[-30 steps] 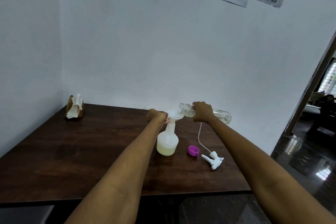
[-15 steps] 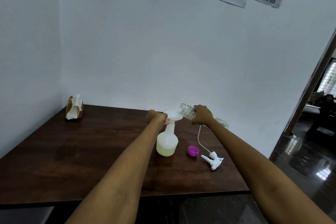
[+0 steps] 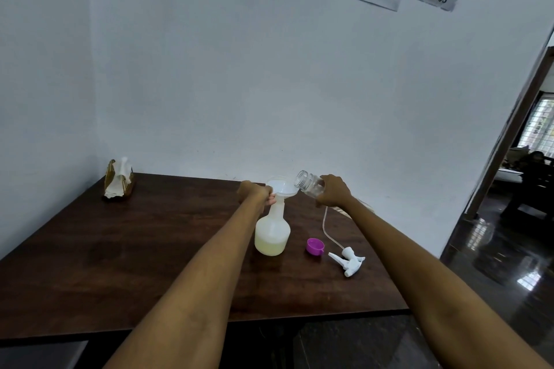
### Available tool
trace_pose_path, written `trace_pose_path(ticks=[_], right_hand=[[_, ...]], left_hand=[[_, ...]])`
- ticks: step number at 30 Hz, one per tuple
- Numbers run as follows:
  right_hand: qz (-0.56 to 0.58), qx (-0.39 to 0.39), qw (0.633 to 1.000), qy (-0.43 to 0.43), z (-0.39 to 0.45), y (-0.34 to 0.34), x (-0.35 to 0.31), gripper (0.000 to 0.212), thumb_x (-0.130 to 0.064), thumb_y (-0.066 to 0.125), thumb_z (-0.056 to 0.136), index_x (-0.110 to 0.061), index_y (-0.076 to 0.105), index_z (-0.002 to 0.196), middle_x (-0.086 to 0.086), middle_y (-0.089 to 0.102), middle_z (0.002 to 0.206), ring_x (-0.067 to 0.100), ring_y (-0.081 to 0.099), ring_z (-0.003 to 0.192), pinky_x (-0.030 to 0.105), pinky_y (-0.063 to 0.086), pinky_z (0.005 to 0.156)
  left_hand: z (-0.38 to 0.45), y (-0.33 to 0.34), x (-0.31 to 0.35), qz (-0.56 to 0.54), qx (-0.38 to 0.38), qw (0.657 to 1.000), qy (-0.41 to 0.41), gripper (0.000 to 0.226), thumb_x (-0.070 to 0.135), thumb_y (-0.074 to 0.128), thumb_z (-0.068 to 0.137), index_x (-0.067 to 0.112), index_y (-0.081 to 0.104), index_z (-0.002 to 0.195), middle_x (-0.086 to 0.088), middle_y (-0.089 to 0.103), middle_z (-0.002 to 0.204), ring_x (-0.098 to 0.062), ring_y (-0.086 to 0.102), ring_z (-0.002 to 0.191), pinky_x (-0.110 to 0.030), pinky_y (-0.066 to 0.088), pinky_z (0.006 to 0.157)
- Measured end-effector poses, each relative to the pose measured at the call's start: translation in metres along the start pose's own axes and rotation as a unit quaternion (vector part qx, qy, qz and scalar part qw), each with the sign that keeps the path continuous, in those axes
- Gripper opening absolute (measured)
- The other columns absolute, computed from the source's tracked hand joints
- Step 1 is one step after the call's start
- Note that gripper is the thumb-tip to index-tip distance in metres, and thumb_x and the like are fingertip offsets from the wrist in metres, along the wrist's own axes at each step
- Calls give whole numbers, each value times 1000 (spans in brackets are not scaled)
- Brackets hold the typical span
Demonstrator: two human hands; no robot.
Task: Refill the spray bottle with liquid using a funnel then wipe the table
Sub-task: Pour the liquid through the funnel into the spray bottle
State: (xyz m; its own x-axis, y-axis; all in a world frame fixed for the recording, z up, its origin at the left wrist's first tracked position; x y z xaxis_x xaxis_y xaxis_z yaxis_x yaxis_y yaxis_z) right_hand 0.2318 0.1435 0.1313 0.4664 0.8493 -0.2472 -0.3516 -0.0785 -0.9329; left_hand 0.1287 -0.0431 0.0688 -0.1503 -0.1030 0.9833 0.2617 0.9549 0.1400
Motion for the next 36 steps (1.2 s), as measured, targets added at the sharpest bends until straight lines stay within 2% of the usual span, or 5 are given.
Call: trace_pose_path(ticks=[7,24,31,33,36], right_hand=[[-9,2,1000,-5,2,-6,-5,41,-13,74,66,-2,61,103,14,64,108,31,59,101,30,42,73],[-94,32,994,-50,5,-13,-22,26,-5,65,67,-12,51,87,9,66,103,29,60,100,30,39,78],[-126,33,990,-56,6,-12,-23,26,-6,64,70,-14,47,87,8,64,98,28,59,99,30,36,79],[-124,32,990,-57,6,-12,-23,27,-5,63,70,-15,44,85,5,59,90,28,59,99,30,36,79],[-133,33,989,-61,6,-11,-24,26,-5,63,70,-15,44,85,8,64,98,29,59,99,32,40,83]], left_hand=[[0,3,-5,-3,-13,1000,-20,19,-6,63,85,-17,62,101,-13,56,59,-16,56,49,-18,49,34],[2,3,-3,4,-4,1000,-12,36,-8,62,84,-17,54,118,-15,60,66,-13,57,39,-17,47,30],[-1,1,-1,8,-2,1000,-11,26,-8,62,84,-15,59,110,-12,55,58,-15,56,47,-18,48,31],[0,0,0,11,0,1000,-7,28,-8,62,84,-14,58,112,-12,54,58,-15,56,42,-18,48,31],[0,0,-1,16,2,1000,-8,24,-8,62,84,-15,60,107,-12,55,58,-8,52,25,-18,48,32]])
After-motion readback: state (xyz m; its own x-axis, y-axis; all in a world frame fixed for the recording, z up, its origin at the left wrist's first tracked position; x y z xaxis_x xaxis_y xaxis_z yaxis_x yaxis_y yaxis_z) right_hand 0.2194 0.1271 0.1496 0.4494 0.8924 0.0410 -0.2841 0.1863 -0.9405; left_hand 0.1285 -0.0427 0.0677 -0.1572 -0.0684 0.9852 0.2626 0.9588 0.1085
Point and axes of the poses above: each hand's wrist, its own z-axis towards the middle knuckle, its own y-axis out of the palm, x = y × z, the point moved 10 cm from there along z, towards the middle knuckle
